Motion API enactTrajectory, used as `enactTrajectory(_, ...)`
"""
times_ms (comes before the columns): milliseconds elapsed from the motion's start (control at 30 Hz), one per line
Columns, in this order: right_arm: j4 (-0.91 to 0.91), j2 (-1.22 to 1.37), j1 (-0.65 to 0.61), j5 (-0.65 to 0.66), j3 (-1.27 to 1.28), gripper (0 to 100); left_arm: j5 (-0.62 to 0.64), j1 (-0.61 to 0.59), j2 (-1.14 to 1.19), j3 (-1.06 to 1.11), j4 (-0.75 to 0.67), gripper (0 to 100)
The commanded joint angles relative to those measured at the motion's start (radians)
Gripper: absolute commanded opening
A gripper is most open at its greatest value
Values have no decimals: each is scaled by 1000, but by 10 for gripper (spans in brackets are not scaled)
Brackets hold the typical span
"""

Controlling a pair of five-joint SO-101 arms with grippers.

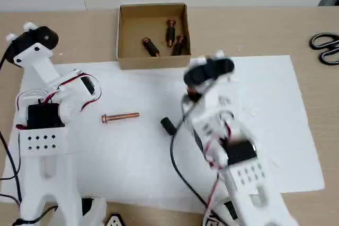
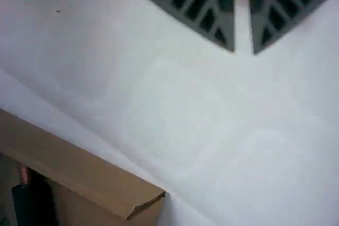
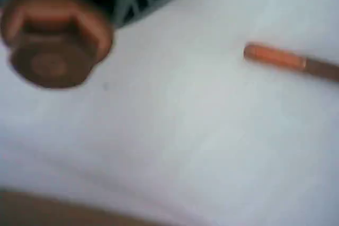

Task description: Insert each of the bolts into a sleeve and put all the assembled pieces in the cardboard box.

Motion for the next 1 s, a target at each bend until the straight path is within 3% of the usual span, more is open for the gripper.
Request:
enactTrajectory(0, -105, 275, 10, 3, -255, 4, -9, 2, -41, -36, 29, 6)
enactTrajectory(233, -263, 696, 10, 8, -603, 4, -5, 2, -41, -38, 46, 6)
enactTrajectory(967, -341, 1954, 38, 11, -1998, 5, -5, -5, -43, -33, 83, 6)
